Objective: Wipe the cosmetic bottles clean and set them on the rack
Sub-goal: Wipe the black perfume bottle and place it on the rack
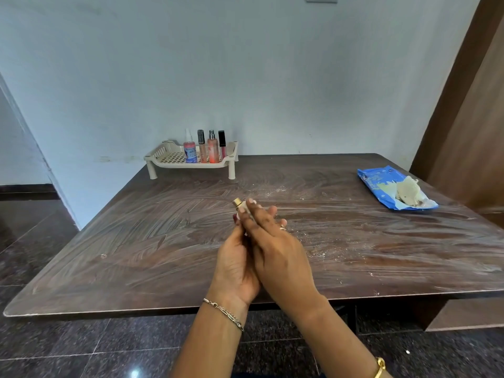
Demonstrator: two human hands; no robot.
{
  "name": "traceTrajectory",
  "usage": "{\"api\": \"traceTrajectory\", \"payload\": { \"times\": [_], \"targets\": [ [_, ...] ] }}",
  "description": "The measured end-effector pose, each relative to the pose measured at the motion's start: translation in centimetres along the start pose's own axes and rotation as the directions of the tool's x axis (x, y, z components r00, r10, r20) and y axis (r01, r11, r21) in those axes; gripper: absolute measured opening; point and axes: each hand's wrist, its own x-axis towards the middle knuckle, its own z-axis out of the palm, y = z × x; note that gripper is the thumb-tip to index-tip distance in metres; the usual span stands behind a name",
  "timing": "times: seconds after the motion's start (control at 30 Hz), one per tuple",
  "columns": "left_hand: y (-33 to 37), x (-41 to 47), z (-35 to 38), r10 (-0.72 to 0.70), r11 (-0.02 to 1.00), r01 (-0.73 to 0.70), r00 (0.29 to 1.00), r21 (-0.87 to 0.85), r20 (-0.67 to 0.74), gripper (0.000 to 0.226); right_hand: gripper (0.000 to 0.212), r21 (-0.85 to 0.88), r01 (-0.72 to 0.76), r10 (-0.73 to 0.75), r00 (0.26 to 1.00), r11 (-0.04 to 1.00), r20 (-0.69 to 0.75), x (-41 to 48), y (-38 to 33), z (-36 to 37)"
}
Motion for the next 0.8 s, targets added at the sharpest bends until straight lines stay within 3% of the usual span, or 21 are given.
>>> {"api": "traceTrajectory", "payload": {
  "times": [0.17,0.3,0.47,0.53,0.6,0.7,0.77,0.8],
  "targets": [
    [0.0,-0.1,-0.4,0.026,0.999,-0.026,1.000,-0.024,0.017,0.059,0.037,-0.012,0.073,-0.073,0.997,0.997,0.008,-2.3,0.5,-0.1],
    [0.6,0.0,-0.1,0.022,0.999,-0.021,0.999,-0.045,0.023,0.048,0.039,-0.043,0.163,-0.163,0.987,0.986,0.012,-3.3,1.0,-1.1],
    [0.6,0.4,-0.2,0.006,0.997,-0.003,0.999,-0.071,0.036,0.057,0.041,0.025,0.165,-0.163,0.982,0.986,-0.091,-3.9,1.6,-1.8],
    [0.6,0.4,-0.1,0.044,0.995,-0.041,0.999,-0.096,0.027,0.045,0.037,0.140,0.081,-0.060,0.988,0.987,-0.145,-3.9,1.9,-1.7],
    [0.7,0.5,-0.2,0.064,0.990,-0.060,0.998,-0.124,0.028,0.032,0.033,0.345,-0.077,0.138,0.978,0.935,-0.156,-3.8,1.9,-1.6],
    [0.6,0.4,-0.4,0.056,0.992,-0.049,0.997,-0.118,0.050,0.032,0.032,0.681,-0.321,0.485,0.873,0.658,-0.057,-2.7,1.7,-2.1],
    [0.5,0.4,-0.4,0.050,0.995,-0.043,0.996,-0.095,0.075,0.035,0.028,0.802,-0.329,0.597,0.801,0.498,-0.042,-1.4,1.7,-2.6],
    [0.5,0.4,-0.4,0.049,0.996,-0.041,0.994,-0.081,0.095,0.037,0.025,0.827,-0.307,0.614,0.787,0.471,-0.058,-0.7,1.7,-2.8]
  ]
}}
